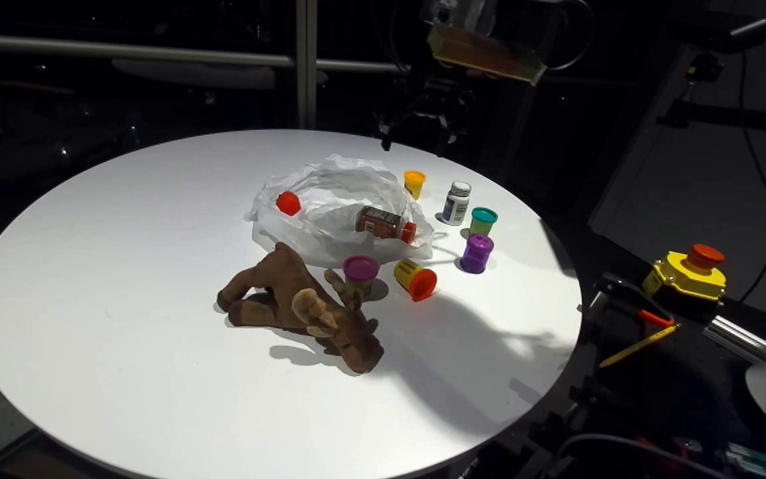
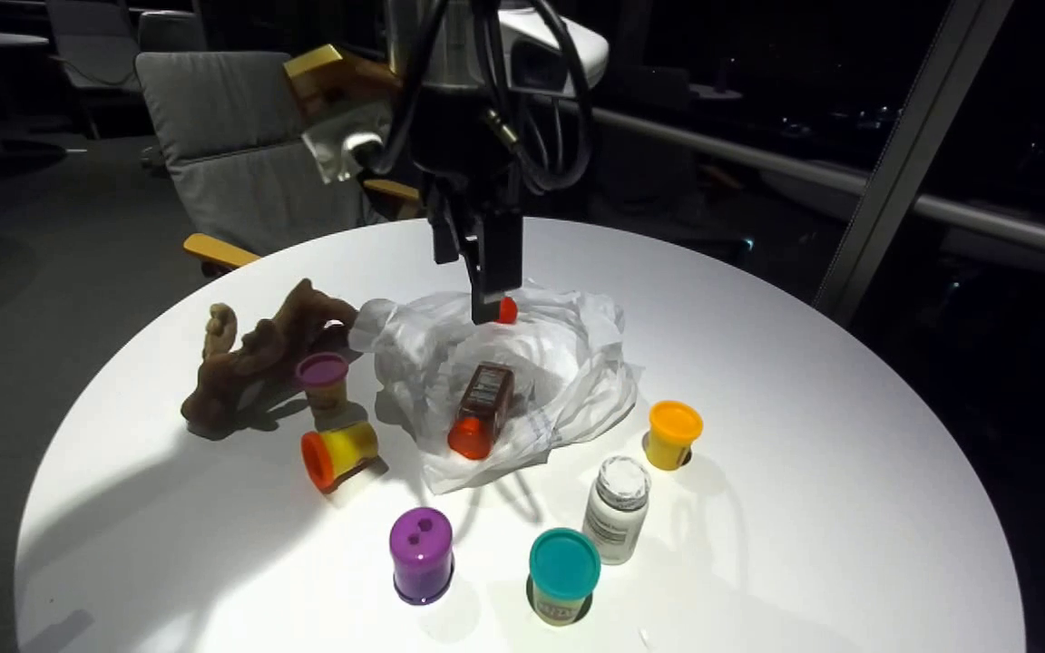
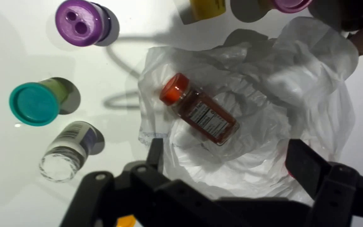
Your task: Remove the objects in the plastic and put them on the table
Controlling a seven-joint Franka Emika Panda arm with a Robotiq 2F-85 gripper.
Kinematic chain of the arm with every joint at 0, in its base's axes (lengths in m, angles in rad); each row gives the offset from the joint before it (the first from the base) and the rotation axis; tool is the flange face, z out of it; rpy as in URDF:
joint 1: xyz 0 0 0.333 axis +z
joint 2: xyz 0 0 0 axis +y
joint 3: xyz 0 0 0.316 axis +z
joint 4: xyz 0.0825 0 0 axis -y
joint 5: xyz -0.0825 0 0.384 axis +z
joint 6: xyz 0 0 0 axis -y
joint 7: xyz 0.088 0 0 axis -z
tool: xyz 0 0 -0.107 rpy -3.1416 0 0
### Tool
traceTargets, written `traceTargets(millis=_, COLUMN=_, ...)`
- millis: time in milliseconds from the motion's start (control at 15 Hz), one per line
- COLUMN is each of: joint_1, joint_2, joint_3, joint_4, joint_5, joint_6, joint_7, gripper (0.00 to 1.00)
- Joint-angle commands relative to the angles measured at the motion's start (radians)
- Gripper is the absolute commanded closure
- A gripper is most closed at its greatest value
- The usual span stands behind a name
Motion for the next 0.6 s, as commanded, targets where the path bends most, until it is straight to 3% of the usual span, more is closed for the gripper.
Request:
traceTargets(millis=0, joint_1=-0.092, joint_2=0.178, joint_3=0.131, joint_4=0.221, joint_5=-0.121, joint_6=-0.113, joint_7=-0.010, gripper=0.00)
traceTargets(millis=333, joint_1=-0.146, joint_2=0.334, joint_3=0.200, joint_4=0.330, joint_5=-0.236, joint_6=-0.119, joint_7=-0.169, gripper=0.00)
traceTargets(millis=533, joint_1=-0.135, joint_2=0.381, joint_3=0.173, joint_4=0.323, joint_5=-0.331, joint_6=-0.068, joint_7=-0.186, gripper=0.00)
